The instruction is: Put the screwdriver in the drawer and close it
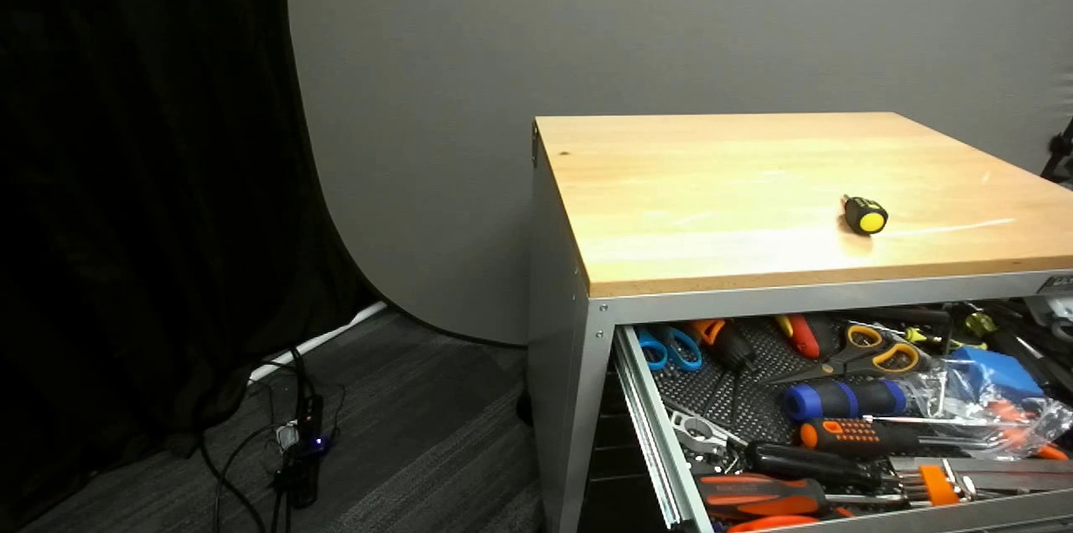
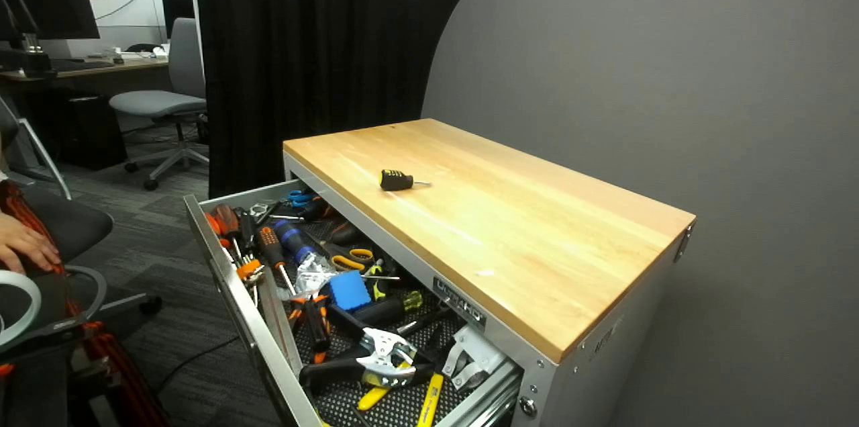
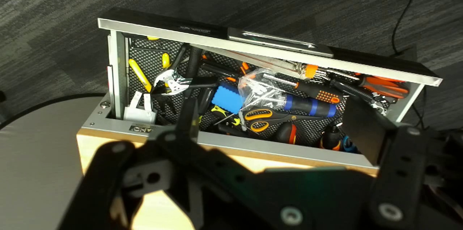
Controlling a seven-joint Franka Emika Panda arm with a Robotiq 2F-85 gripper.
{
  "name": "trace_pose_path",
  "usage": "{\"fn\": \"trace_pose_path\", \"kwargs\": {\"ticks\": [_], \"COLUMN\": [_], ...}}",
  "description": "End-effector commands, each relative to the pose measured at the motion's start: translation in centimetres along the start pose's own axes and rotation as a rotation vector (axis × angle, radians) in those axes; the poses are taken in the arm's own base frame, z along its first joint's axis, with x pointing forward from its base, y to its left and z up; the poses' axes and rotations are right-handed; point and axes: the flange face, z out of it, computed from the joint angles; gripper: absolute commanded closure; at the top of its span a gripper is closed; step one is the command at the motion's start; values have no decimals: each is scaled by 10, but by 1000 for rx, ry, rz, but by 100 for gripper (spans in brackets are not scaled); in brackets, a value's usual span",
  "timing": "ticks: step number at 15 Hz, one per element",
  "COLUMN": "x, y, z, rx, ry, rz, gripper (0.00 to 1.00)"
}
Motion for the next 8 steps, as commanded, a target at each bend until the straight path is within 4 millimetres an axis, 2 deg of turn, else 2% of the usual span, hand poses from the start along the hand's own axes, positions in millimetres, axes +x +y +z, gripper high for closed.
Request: {"fn": "trace_pose_path", "kwargs": {"ticks": [1, 4, 5, 8], "x": [0, 5, 13, 44], "y": [0, -4, -16, -69], "z": [-1, -2, 0, 15], "rx": [0, 2, -22, -85], "ry": [-1, 17, 14, 12], "rz": [0, 41, 55, 56], "gripper": [0, 0, 0, 0]}}
